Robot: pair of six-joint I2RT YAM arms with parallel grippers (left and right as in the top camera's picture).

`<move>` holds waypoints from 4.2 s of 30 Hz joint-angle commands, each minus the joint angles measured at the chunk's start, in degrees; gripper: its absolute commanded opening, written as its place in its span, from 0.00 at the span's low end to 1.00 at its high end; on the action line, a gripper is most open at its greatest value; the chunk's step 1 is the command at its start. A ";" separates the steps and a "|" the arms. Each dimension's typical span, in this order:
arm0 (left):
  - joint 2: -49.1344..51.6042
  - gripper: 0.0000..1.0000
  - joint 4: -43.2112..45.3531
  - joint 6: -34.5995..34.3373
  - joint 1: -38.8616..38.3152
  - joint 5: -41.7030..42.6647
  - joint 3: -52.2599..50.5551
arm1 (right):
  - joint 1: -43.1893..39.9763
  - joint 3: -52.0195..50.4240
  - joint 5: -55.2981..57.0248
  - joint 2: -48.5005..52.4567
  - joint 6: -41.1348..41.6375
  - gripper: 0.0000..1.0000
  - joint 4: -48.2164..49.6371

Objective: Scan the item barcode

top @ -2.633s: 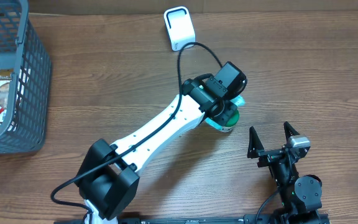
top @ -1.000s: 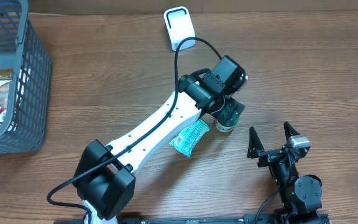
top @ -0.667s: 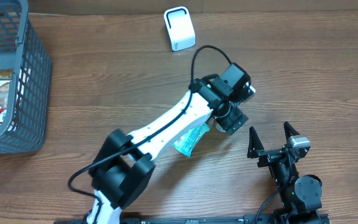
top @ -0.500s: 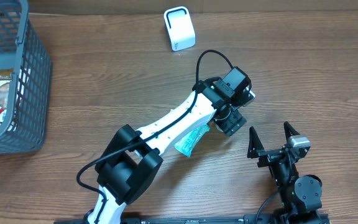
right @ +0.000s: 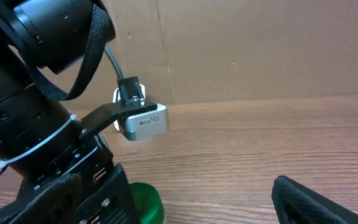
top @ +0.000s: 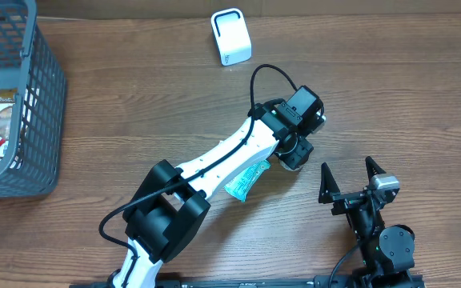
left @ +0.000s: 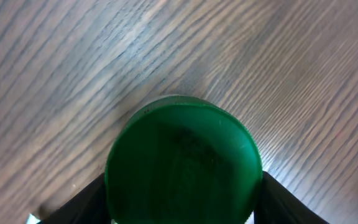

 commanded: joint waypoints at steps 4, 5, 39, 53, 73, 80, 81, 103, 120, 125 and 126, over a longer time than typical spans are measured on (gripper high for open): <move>0.72 0.45 -2.93 -22.58 -0.46 0.81 0.72 | -0.17 -0.57 0.35 -0.52 -0.15 1.00 0.15; 0.72 0.46 -3.15 -26.10 -0.46 0.44 0.72 | -0.17 -0.57 0.35 -0.52 -0.15 1.00 0.15; -11.52 1.00 -22.45 -18.95 8.07 -19.04 12.22 | -0.17 -0.57 0.35 -0.52 -0.17 1.00 0.15; -11.47 0.64 -27.10 -2.47 24.06 -6.45 1.25 | -0.17 -0.57 0.35 -0.52 -0.15 1.00 0.15; -14.10 1.00 -28.20 -12.57 43.12 -28.98 38.32 | -0.17 -0.57 0.35 -0.52 -0.15 1.00 0.15; -13.97 1.00 -28.63 -12.33 61.00 -28.70 43.36 | -0.17 -0.57 0.35 -0.52 -0.15 1.00 0.15; -13.79 1.00 -29.14 -12.35 63.41 -28.68 43.32 | -0.17 -0.57 0.35 -0.52 -0.15 1.00 0.15; -0.17 1.00 -24.06 -3.06 83.12 -28.65 21.42 | -0.17 -0.57 0.35 -0.52 -0.15 1.00 0.15; 8.39 1.00 -11.15 9.18 83.58 -22.67 13.79 | -0.17 -0.57 0.35 -0.52 -0.17 1.00 0.15; 10.29 1.00 -9.11 11.26 83.73 -21.38 13.79 | -0.17 -0.57 0.35 -0.52 -0.15 1.00 0.15; 10.75 0.99 -8.57 12.22 83.73 -20.94 13.79 | -0.17 -0.57 0.35 -0.52 -0.15 1.00 0.15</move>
